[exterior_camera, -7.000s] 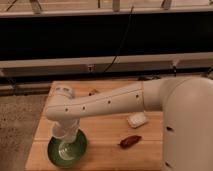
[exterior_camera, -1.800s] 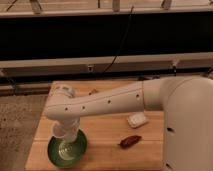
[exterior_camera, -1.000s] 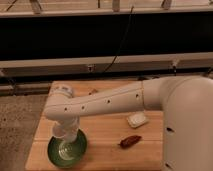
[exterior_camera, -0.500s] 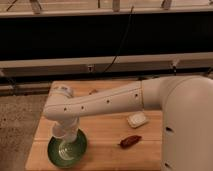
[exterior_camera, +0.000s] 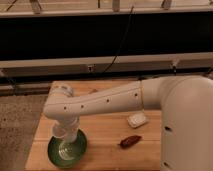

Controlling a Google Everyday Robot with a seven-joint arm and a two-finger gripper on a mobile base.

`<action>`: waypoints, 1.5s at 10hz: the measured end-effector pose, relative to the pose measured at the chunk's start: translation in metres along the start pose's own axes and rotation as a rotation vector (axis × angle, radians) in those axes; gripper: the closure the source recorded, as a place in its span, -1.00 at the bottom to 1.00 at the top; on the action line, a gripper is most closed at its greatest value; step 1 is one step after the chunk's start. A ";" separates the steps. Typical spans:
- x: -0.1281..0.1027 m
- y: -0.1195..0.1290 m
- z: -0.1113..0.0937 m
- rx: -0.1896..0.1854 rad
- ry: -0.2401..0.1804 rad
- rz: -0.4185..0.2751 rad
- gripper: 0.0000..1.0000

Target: Place the ceramic cup in the ceramic bowl

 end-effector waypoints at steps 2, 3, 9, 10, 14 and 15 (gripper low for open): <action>0.003 0.003 0.014 -0.002 -0.039 -0.003 0.23; 0.003 0.006 0.017 0.005 -0.057 0.001 0.01; 0.000 0.024 0.012 0.065 -0.077 0.055 -0.60; -0.002 0.028 0.010 0.070 -0.075 0.071 -0.60; -0.006 0.054 -0.021 0.084 -0.013 0.158 -0.60; -0.007 0.059 -0.031 0.086 0.010 0.175 -0.60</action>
